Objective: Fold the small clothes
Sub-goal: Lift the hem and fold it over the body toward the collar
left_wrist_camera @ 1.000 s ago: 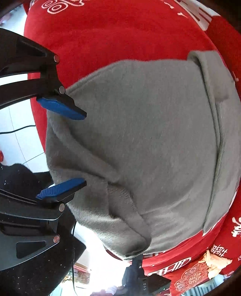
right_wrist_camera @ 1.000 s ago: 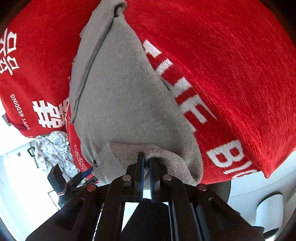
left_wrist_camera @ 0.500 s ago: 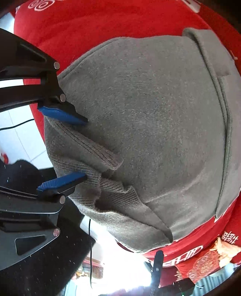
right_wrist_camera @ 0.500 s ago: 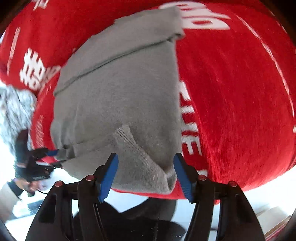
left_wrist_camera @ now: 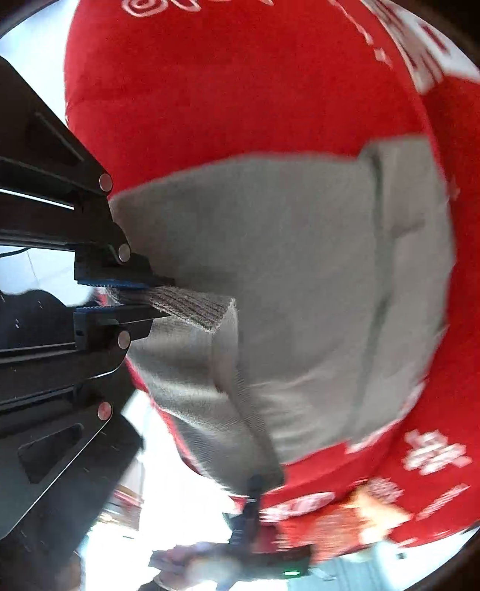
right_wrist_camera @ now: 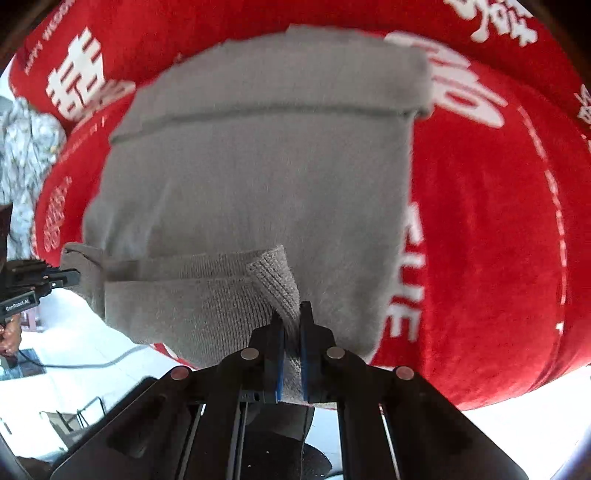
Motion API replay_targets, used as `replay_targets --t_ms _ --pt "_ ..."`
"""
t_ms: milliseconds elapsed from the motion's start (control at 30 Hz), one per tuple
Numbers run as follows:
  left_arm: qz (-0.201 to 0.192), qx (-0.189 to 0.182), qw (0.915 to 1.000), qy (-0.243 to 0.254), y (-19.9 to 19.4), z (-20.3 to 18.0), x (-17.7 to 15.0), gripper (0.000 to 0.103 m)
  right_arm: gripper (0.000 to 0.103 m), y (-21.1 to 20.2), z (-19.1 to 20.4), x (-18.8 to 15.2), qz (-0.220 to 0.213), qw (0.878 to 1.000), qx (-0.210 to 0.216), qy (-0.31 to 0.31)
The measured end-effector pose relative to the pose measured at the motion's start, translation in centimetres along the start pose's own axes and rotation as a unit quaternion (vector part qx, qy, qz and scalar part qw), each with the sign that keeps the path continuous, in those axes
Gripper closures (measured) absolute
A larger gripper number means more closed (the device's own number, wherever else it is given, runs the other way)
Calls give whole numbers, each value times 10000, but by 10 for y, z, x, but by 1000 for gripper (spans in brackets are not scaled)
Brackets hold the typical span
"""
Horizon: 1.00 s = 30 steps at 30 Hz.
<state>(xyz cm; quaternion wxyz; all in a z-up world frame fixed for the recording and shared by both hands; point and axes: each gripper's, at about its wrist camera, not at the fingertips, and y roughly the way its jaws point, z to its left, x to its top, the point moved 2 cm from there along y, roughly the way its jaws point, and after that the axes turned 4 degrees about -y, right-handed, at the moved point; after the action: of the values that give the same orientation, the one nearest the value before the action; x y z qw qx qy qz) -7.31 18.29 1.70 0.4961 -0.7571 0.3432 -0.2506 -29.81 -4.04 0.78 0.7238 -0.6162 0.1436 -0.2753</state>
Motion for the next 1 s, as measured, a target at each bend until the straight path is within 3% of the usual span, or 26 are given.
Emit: replay_targets --t_ms 233,500,733,1000 --pt "-994 6 9943 -376 -49 0 64 95 96 -54 -8 73 -916 9958 -53 -4" --pt "-1793 355 9816 -546 -64 -5 185 95 96 -67 -29 179 -1477 9890 -23 -51" --pt "-1788 948 9747 -945 -18 13 266 95 96 -13 -59 254 -1383 9904 85 26" --pt "-1476 1310 9718 -1290 46 41 297 95 96 62 -86 283 -939 9944 48 491"
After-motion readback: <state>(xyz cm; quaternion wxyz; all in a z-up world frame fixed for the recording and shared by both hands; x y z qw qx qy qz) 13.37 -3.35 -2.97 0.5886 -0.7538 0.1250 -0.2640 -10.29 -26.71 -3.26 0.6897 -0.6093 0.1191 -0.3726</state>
